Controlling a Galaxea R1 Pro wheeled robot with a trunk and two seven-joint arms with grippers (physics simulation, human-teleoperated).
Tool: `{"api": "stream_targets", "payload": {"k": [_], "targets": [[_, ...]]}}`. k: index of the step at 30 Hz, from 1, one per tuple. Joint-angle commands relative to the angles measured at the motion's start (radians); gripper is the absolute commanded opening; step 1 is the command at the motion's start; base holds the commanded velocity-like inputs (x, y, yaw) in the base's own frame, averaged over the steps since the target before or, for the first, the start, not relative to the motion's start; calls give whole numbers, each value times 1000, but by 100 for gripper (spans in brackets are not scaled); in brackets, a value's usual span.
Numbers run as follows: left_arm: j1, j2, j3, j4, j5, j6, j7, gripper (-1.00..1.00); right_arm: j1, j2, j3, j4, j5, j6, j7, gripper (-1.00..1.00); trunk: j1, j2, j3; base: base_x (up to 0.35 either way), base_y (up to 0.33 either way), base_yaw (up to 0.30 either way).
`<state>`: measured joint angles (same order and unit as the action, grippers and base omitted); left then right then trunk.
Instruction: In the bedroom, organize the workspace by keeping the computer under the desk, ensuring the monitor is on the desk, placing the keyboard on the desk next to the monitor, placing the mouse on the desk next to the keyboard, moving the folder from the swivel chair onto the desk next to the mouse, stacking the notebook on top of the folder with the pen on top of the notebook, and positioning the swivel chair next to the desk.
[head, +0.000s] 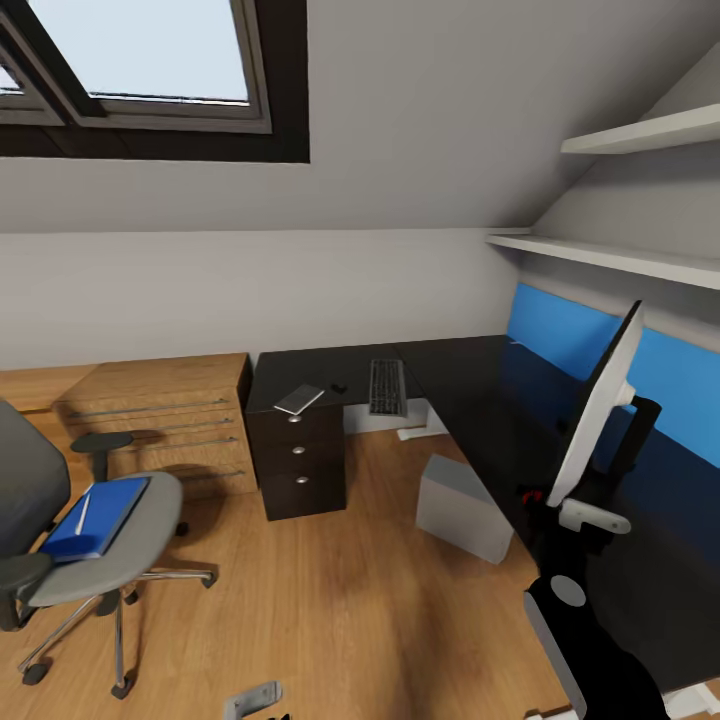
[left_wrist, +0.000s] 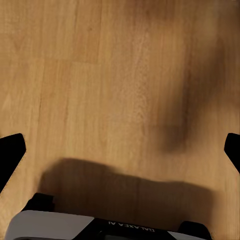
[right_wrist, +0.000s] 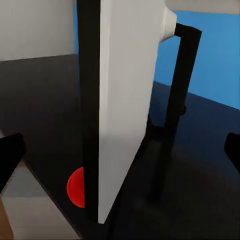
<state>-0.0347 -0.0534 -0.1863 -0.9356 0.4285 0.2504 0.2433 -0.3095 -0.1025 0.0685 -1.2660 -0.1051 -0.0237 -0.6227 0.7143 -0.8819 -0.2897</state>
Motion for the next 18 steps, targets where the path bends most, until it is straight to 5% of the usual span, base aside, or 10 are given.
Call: {"api": "stream_targets", "payload": {"k": [1,18], "targets": [[-1,0,-3,-2,10,3,8,100,-1,-1,4,-1,-10,-2,-6,100,0,-1,-1,0,218,0],[-1,0,-4,10,9,3,8,100,-1,-2,2,-4,-10,-2,-8,100,0,-1,-1,47,23,0]]}}
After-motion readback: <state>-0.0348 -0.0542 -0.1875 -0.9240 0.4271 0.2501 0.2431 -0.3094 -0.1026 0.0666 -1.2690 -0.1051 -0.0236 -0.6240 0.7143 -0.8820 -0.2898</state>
